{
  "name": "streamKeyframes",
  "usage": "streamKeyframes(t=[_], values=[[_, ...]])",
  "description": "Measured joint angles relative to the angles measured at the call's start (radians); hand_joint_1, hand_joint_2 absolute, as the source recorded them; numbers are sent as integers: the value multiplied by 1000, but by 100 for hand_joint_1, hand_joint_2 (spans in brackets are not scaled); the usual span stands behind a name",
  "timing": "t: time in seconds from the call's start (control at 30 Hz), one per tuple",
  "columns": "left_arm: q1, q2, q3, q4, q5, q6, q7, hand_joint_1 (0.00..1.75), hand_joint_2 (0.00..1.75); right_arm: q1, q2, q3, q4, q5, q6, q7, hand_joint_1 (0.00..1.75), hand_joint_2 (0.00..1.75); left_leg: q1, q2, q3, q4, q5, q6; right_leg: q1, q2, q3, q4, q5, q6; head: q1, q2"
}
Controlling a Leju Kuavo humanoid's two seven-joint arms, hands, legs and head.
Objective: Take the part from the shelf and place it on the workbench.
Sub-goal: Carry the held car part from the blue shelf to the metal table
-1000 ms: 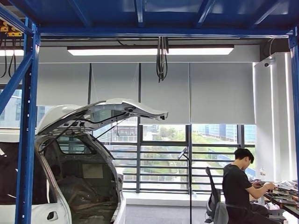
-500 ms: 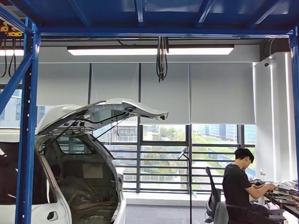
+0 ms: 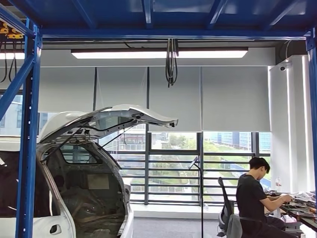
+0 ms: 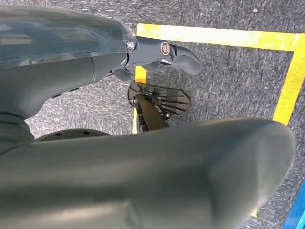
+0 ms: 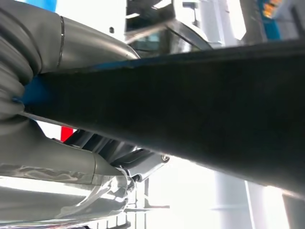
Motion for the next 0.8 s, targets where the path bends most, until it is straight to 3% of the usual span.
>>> streamKeyframes(t=[0.27,0.37,0.43,0.5,0.57,0.6,0.63,0.67,0.73,0.8], values=[[1,7,7,0,-2,2,0,0,175,-5,-42,197,0,81,-61,16,175,175,-7,0,0,3,-1,3,-8,0,0,-1,3,5,0,0],[1,9,9,0,-3,1,0,0,175,-15,-62,244,-1,84,-73,28,175,175,-8,0,0,1,3,11,-10,1,1,-5,8,14,0,0],[0,9,9,0,-3,0,0,0,175,-23,-75,264,-1,84,-77,31,175,175,-2,3,2,-9,13,20,-9,1,-5,8,-4,21,0,0],[-1,8,9,0,-3,-1,0,0,175,-32,-88,281,-2,84,-79,32,175,175,6,7,4,-17,20,25,-11,0,-41,90,-53,27,0,0],[0,8,9,0,-3,-1,0,0,175,-36,-98,297,-1,85,-80,33,175,175,9,8,4,-17,20,26,-14,-1,-105,226,-107,33,0,0],[1,8,9,0,-3,-1,1,0,175,-36,-103,304,0,85,-80,34,175,175,11,8,5,-17,18,24,-16,-1,-127,268,-113,37,0,0],[1,8,9,0,-4,-1,1,0,175,-36,-107,310,1,84,-81,36,175,175,14,7,7,-17,16,20,-18,-1,-130,269,-97,40,0,0],[2,8,9,0,-4,-1,1,0,175,-37,-111,316,2,83,-82,38,175,175,17,6,12,-16,13,15,-19,-2,-113,227,-63,42,0,0],[2,8,9,0,-5,-1,1,0,175,-40,-119,327,3,81,-87,43,175,175,20,5,21,-15,2,2,-20,-6,-53,93,9,43,0,0],[0,8,9,0,-7,-1,1,0,175,-42,-124,337,4,79,-92,46,175,175,17,4,21,-11,-4,-9,-18,-7,-21,18,24,33,0,0]])
